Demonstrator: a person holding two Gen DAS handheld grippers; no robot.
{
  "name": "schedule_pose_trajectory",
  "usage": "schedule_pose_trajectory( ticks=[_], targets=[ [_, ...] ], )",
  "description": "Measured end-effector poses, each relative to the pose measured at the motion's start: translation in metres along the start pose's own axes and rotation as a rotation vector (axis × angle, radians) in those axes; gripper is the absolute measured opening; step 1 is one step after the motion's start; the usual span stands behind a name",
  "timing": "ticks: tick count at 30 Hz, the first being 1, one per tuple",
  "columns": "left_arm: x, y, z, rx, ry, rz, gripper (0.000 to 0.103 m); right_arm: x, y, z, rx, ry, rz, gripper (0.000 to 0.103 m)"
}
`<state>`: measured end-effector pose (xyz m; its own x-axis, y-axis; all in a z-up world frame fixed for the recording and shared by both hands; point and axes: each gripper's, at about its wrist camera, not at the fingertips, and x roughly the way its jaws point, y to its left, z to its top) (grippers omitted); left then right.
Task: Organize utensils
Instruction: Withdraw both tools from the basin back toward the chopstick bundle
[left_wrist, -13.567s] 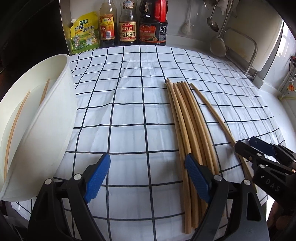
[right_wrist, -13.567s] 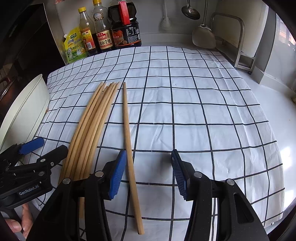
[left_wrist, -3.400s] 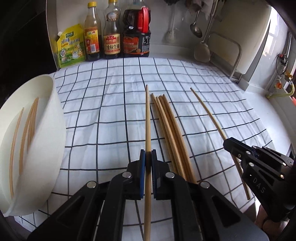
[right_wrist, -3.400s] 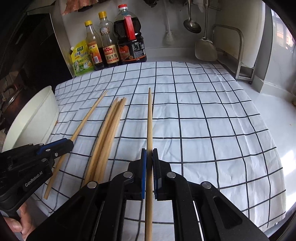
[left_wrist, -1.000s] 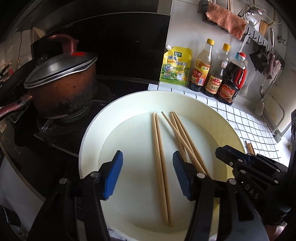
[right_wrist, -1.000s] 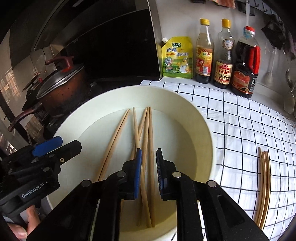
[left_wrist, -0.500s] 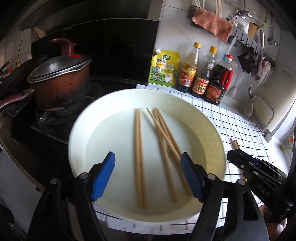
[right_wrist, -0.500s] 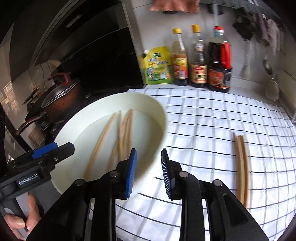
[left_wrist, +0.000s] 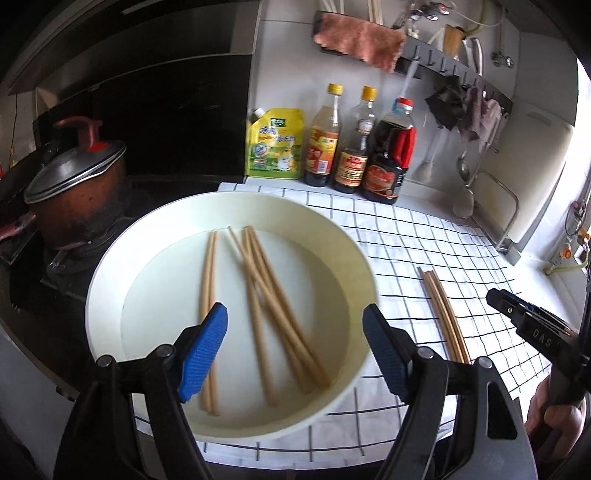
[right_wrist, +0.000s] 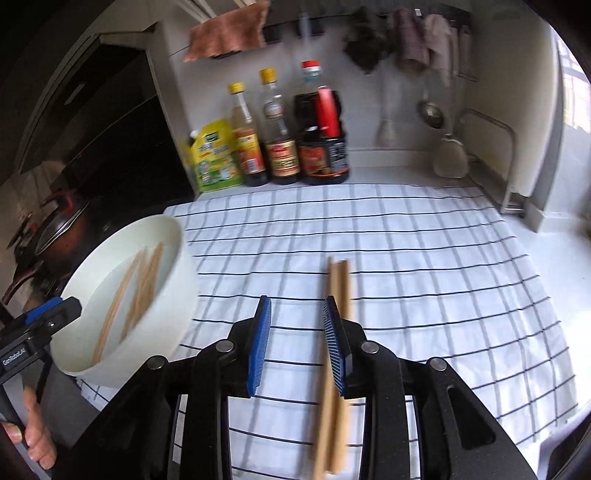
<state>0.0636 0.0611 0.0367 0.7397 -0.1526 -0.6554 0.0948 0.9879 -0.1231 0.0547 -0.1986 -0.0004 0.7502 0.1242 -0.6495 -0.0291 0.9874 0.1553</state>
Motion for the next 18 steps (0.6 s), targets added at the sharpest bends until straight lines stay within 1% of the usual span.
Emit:
schedule_pose_trajectory(
  ticks=[3,8,14,18],
  targets=[
    [-0.003,-0.011,-0.001,0.011,-0.008,0.001,0.075,-0.006,-0.015,0.0,0.013,-0.017,0.002,0.033],
    [-0.006,-0.036,-0.005,0.027,-0.01,-0.017,0.076,-0.009,-0.034,-0.004,0.023,-0.013,0.017,0.033],
    [-0.001,-0.069,-0.014,0.042,-0.005,-0.066,0.076,-0.001,-0.046,-0.01,-0.005,0.022,0.008,0.035],
    [0.006,-0.09,-0.02,0.064,0.012,-0.089,0.078,0.013,-0.056,-0.019,-0.017,0.075,-0.002,0.036]
  ],
)
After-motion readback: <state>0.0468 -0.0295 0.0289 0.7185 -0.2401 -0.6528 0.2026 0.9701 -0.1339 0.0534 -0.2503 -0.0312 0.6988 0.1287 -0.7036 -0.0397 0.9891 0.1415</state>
